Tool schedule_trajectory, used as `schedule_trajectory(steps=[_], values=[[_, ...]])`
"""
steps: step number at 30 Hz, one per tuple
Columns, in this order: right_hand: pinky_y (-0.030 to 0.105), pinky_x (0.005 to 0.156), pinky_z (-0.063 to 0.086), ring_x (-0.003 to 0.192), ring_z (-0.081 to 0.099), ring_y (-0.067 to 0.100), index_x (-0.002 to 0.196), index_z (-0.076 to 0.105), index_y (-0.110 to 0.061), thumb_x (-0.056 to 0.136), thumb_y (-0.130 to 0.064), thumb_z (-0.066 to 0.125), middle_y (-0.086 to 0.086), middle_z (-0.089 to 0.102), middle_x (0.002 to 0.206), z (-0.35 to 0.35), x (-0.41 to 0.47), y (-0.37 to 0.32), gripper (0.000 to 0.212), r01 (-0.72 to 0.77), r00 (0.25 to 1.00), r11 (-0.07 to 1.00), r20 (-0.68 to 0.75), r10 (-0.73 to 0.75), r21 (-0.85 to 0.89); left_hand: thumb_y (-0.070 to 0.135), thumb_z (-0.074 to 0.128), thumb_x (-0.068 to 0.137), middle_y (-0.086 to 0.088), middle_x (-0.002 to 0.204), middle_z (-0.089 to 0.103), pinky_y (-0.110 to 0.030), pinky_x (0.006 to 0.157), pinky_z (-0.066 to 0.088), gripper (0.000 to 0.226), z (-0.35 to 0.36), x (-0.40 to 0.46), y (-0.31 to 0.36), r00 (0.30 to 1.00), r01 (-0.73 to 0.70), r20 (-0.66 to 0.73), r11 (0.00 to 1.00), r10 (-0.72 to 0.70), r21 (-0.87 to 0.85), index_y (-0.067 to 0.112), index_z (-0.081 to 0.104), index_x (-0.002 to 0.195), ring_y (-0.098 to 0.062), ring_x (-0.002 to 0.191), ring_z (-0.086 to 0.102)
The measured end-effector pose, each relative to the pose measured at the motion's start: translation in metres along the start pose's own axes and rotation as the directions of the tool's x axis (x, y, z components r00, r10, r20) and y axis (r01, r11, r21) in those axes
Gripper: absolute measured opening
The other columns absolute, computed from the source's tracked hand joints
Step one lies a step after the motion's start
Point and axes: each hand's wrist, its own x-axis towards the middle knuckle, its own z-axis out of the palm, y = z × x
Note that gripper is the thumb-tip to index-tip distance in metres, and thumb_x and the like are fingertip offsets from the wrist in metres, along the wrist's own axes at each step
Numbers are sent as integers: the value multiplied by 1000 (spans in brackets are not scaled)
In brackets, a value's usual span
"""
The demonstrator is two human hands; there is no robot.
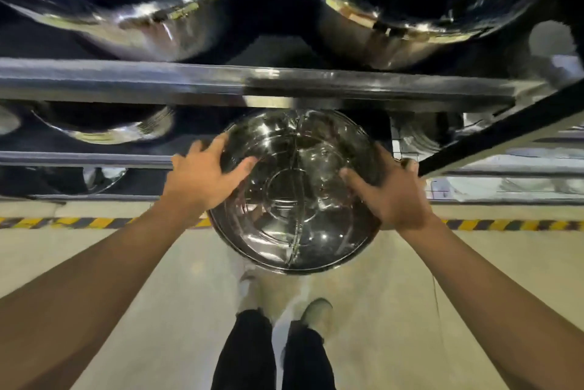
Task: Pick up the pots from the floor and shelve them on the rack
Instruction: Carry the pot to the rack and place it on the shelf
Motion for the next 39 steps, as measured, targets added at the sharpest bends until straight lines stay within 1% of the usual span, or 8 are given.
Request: schedule_trajectory(steps=[6,12,17,21,26,31,34,39], values=[[55,107,33,130,29,54,154,21,-48,71,-92,46,21,31,142,15,31,-12,98,-25,999,999,-44,27,46,96,20,69,-14,133,53,-60,106,31,94,4,48,-1,999,-44,28,998,43,51,38,40,139,-47,130,39],[55,107,33,133,29,53,135,50,-36,73,-95,35,21,30,146,14,65,-20,88,-37,998,999,-47,36,-6,94,17,74,-19,115,64,-58,106,35,92,-6,67,15,999,0,34,998,-2,60,25,70,104,-50,122,44],[56,106,31,134,27,52,124,62,-21,71,-96,34,25,36,145,9,80,-27,97,-72,997,997,-28,71,-28,95,30,72,-21,149,38,-60,107,35,84,4,8,11,996,-10,-86,1000,8,-25,49,34,142,-48,135,36],[56,110,22,138,27,45,122,66,-24,76,-93,30,19,48,145,8,84,-28,91,-15,1000,996,17,17,-83,102,42,56,-8,155,36,-58,103,44,103,35,-62,-6,999,-23,40,984,30,-174,69,0,144,-36,133,47],[57,108,32,142,21,47,143,44,-35,68,-98,35,20,35,153,3,51,-20,98,68,997,998,-39,-68,5,73,70,68,3,156,36,-32,98,41,109,61,-57,4,992,-105,-98,935,76,-339,41,11,153,-16,136,42],[53,104,41,147,21,32,153,2,-53,58,-99,52,10,19,164,45,-44,1,117,159,987,987,-11,-158,39,62,75,74,2,150,40,-28,91,39,101,72,-49,4,983,-131,-165,927,76,-353,39,13,151,-7,127,39],[43,100,45,136,34,15,159,12,-33,69,-79,66,8,32,157,68,-41,-2,115,198,980,972,-57,-193,124,67,74,71,0,151,40,-30,94,41,102,67,-42,3,986,-134,-142,919,87,-371,40,16,149,-11,131,41],[44,106,44,141,38,26,157,25,-18,79,-67,70,8,43,152,73,-3,-15,102,197,969,975,-173,-177,101,74,73,66,4,142,52,-25,92,42,101,56,-16,15,977,-194,-167,889,135,-415,31,25,144,-12,127,49]])
